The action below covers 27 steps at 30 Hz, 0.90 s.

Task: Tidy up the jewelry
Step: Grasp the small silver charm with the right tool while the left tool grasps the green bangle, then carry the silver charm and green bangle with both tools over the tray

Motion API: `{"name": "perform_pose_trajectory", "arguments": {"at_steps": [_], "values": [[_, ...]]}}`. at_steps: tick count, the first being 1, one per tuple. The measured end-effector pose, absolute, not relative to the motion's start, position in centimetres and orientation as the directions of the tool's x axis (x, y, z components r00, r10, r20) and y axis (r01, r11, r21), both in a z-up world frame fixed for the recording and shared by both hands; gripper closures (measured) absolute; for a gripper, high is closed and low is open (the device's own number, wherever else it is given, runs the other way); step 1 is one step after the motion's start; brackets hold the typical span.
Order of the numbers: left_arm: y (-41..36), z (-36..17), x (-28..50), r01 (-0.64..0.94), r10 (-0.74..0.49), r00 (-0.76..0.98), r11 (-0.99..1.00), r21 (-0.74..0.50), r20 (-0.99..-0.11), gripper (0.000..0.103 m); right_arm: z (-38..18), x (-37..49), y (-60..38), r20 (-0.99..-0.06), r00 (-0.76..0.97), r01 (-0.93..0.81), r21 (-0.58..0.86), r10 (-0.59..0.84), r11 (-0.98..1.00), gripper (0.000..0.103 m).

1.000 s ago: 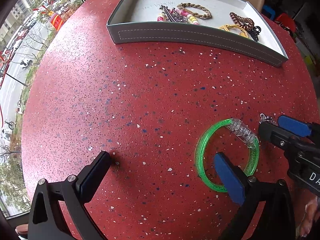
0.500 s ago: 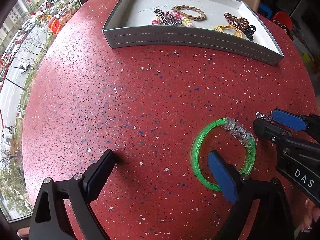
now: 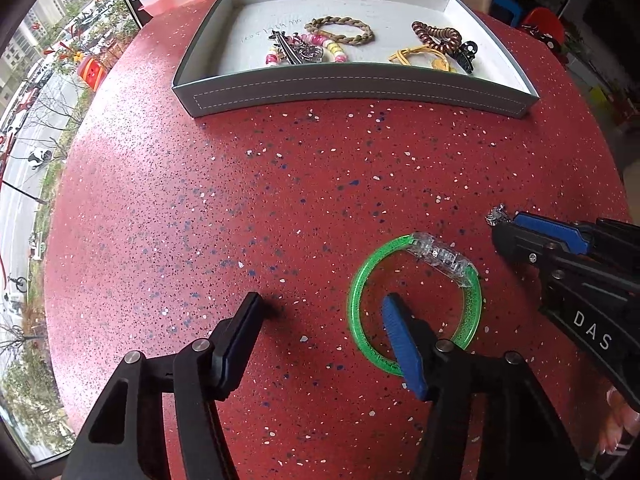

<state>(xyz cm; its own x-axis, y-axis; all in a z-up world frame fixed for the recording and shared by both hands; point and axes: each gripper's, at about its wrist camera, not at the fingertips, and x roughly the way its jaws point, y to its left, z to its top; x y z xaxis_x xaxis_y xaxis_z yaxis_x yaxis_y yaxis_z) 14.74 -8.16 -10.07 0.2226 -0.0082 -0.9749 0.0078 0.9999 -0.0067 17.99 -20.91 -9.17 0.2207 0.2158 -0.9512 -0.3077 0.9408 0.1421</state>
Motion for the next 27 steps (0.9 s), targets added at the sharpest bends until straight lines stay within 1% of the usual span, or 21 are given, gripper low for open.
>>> {"name": "perform_pose_trajectory", "arguments": {"at_steps": [2,4,5,6,8,9,13,17,27], "values": [[-8.6,-10.0,14.7,0.021,-0.015,0.225,1.000,-0.011,-0.974,0.032,-9.2,18.0,-21.6,-0.950,0.218,-0.295,0.156,0.225,0.943,0.084],[-8.9,-9.7,14.5,0.046,-0.023,0.228,0.999,-0.013,-0.973,0.044,-9.2,18.1,-22.1,-0.948,0.214,-0.282,0.170,0.234,0.944,0.084],[-8.9,-9.4,14.4,0.061,-0.028,0.231,0.998,-0.014,-0.973,0.048,-9.1,18.0,-22.5,-0.947,0.212,-0.274,0.177,0.239,0.945,0.084],[-9.1,-9.3,14.4,0.072,-0.030,0.232,0.997,-0.014,-0.972,0.054,-9.1,18.0,-22.7,-0.947,0.210,-0.267,0.185,0.244,0.946,0.084],[-9.4,-9.3,14.3,0.090,-0.037,0.234,0.996,-0.016,-0.971,0.073,-9.2,18.0,-23.2,-0.945,0.206,-0.251,0.202,0.256,0.947,0.084],[-9.5,-9.2,14.4,0.093,-0.048,0.234,0.995,-0.026,-0.971,0.078,-9.3,18.1,-23.5,-0.944,0.204,-0.243,0.209,0.260,0.947,0.084],[-9.0,-9.0,14.5,0.078,-0.111,0.223,0.992,-0.095,-0.969,0.078,-9.3,17.9,-24.6,-0.939,0.200,-0.212,0.236,0.278,0.948,0.084],[-8.3,-9.1,14.1,0.050,-0.145,0.220,0.989,-0.137,-0.965,0.078,-9.2,17.6,-25.7,-0.934,0.198,-0.193,0.261,0.298,0.946,0.084],[-7.2,-7.3,14.1,0.053,-0.164,0.257,0.986,-0.156,-0.952,0.078,-8.3,16.3,-26.8,-0.916,0.193,-0.143,0.328,0.351,0.934,0.084]]}}
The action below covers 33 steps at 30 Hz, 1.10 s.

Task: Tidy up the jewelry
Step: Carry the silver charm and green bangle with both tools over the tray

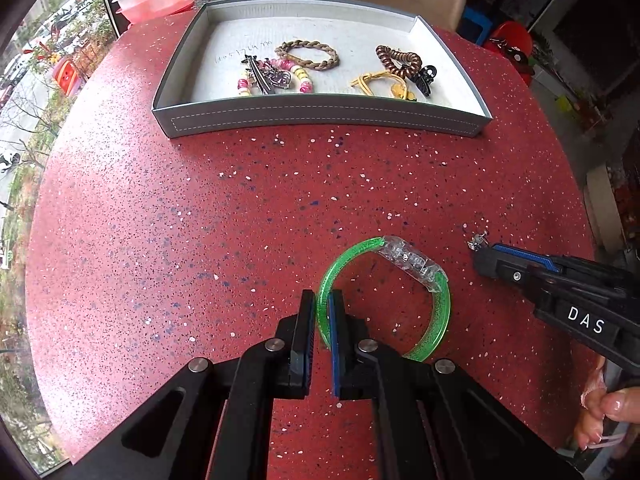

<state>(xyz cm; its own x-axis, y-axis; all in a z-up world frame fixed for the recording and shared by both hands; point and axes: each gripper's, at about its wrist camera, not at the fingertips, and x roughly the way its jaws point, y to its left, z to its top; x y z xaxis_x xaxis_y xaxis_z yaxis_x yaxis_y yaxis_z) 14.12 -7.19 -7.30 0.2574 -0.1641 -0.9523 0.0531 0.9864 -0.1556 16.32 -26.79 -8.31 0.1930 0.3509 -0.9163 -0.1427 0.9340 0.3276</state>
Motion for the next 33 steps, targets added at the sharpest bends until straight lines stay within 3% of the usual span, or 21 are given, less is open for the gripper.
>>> {"name": "perform_pose_trajectory", "arguments": {"at_steps": [33], "values": [[-4.4,-2.0,22.0,0.022,-0.105,0.419,0.994,-0.106,-0.902,0.078,-4.5,24.0,-25.9,-0.864,0.266,-0.133,0.406,0.428,0.904,0.084]]}}
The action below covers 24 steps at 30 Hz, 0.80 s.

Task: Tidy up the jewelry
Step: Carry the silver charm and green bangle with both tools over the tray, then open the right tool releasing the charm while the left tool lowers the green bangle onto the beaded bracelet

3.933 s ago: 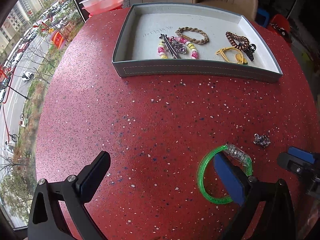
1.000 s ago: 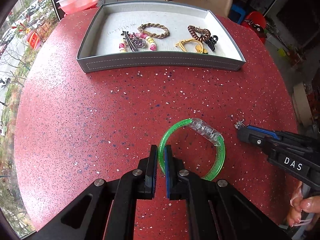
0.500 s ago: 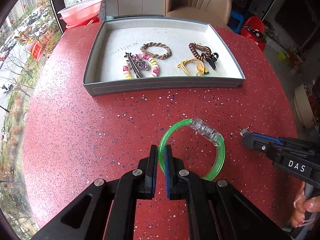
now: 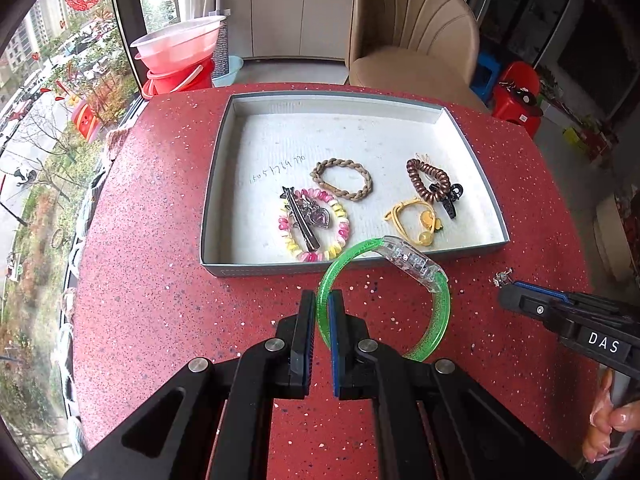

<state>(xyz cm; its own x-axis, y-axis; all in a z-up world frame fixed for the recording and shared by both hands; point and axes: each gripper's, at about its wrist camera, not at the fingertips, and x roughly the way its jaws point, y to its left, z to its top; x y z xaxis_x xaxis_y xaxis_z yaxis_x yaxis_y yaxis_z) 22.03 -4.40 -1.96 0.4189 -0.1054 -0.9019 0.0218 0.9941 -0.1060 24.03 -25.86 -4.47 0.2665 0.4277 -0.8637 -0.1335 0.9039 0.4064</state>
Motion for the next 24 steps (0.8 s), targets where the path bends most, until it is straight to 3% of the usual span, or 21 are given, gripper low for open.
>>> {"name": "perform_pose_trajectory", "arguments": {"at_steps": [24], "values": [[-5.6,-5.8,30.2,-0.040,-0.026,0.380,0.998,-0.045,-0.925,0.078,-8.2,32.2,-24.7,-0.871,0.237,-0.096,0.420,0.430,0.902,0.084]]}}
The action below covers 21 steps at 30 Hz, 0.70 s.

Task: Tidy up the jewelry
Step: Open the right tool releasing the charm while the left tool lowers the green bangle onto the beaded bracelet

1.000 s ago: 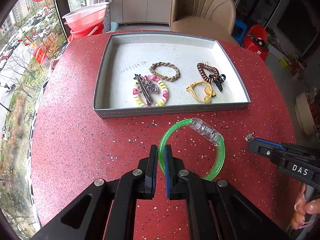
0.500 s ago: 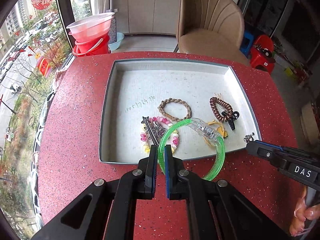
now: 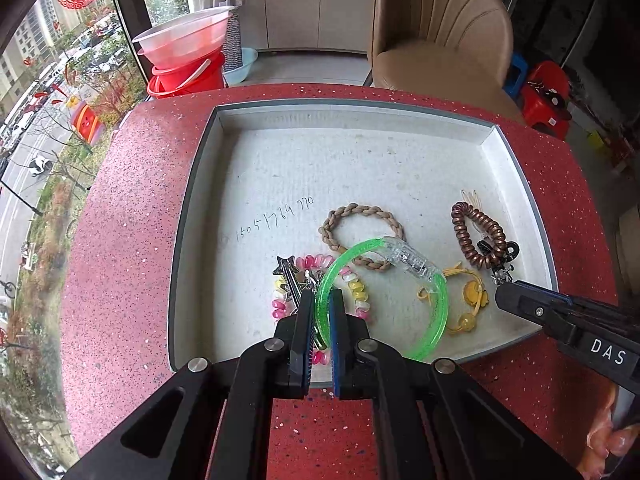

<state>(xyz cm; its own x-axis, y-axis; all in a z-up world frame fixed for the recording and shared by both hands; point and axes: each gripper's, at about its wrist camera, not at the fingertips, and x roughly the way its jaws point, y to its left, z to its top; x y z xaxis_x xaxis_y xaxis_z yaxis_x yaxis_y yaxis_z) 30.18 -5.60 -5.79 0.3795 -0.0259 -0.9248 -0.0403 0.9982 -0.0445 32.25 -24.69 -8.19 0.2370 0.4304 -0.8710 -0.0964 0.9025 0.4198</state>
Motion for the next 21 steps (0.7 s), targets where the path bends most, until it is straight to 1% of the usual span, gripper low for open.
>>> {"name": "perform_pose_trajectory", "arguments": {"at_steps": [9,14,17,18,19,20,21], "values": [[-6.2,-7.5,31.0,-0.033,0.036,0.368,0.999,0.026,-0.929,0.078,-8.6,33.0,-25.2,-0.890,0.250,-0.107,0.366,0.382,0.924,0.084],[-7.2,-7.6,31.1,-0.002,0.081,0.378,0.996,0.087,-0.922,0.078,-9.1,32.9,-25.3,-0.898,0.231,-0.103,0.359,0.374,0.927,0.083],[-7.3,-7.6,31.1,-0.001,0.087,0.377,0.996,0.094,-0.922,0.078,-9.2,33.0,-25.4,-0.898,0.226,-0.098,0.366,0.379,0.925,0.082],[-7.3,-7.6,31.2,-0.003,0.086,0.376,0.996,0.092,-0.923,0.078,-9.2,33.0,-25.4,-0.896,0.222,-0.096,0.371,0.384,0.924,0.079],[-7.2,-7.5,31.2,-0.003,0.085,0.374,0.996,0.090,-0.923,0.078,-9.2,33.1,-25.3,-0.894,0.218,-0.094,0.380,0.391,0.920,0.071],[-7.2,-7.5,31.3,-0.004,0.084,0.373,0.996,0.089,-0.924,0.078,-9.3,33.4,-25.2,-0.893,0.215,-0.092,0.385,0.396,0.918,0.065],[-7.2,-7.4,31.2,-0.005,0.084,0.374,0.996,0.088,-0.924,0.078,-9.2,33.3,-25.2,-0.893,0.215,-0.090,0.384,0.395,0.919,0.056]]}}
